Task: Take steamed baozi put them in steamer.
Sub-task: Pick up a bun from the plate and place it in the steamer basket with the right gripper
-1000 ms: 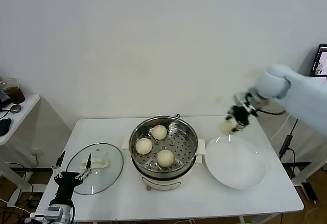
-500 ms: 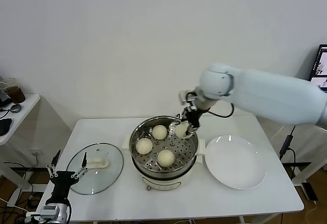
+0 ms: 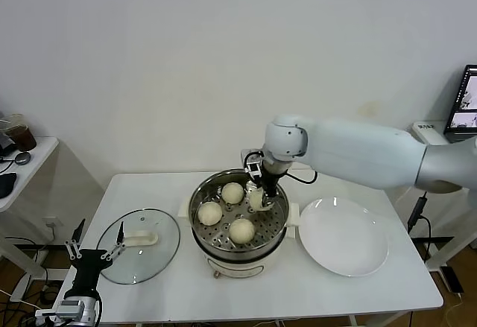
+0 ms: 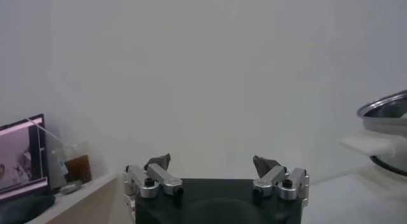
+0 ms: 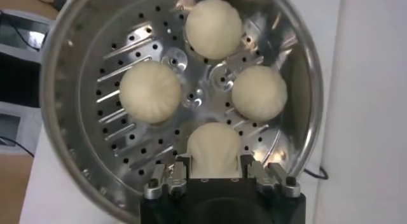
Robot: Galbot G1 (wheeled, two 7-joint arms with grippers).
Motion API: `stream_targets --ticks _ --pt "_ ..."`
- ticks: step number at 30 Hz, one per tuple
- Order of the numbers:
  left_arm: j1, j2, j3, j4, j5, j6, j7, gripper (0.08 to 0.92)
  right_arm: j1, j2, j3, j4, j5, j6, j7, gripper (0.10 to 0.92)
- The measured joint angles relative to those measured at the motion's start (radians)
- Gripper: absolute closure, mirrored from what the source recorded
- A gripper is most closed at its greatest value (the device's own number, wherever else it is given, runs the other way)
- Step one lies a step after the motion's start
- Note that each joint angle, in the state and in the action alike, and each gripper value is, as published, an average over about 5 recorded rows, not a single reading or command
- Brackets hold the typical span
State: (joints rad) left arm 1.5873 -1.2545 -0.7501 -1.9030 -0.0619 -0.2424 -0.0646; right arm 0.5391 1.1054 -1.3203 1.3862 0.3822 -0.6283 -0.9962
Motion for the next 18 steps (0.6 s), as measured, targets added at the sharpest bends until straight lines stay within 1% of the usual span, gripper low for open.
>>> stream_targets --ticks 3,5,9,14,16,18 --pt "0.003 0.0 -0.003 0.0 -0.001 -0.001 0.0 0.177 -0.016 0.005 0.001 -0.005 -0.009 -0.002 0.002 0.539" --pt "0.004 0.0 -0.005 0.0 -0.001 -0.001 0.0 0.177 -0.025 0.007 0.004 -0.006 -0.013 -0.002 0.003 0.516" --pt "0.005 -0.001 -0.008 -0.001 -0.003 -0.002 0.0 0.177 -0.033 0.006 0.014 -0.004 -0.021 -0.006 0.003 0.417" --pt "0.003 -0.001 -0.009 0.0 -0.004 -0.002 0.0 0.177 -0.028 -0.011 0.032 0.015 -0.034 -0.009 0.004 0.271" --pt "0.001 -0.001 -0.007 0.001 -0.004 -0.002 0.0 0.177 -0.022 -0.025 0.042 0.03 -0.043 -0.008 0.007 0.23" --pt "-0.002 0.0 -0.006 0.001 -0.004 -0.002 0.0 0.177 -0.017 -0.042 0.054 0.048 -0.055 -0.007 0.012 0.212"
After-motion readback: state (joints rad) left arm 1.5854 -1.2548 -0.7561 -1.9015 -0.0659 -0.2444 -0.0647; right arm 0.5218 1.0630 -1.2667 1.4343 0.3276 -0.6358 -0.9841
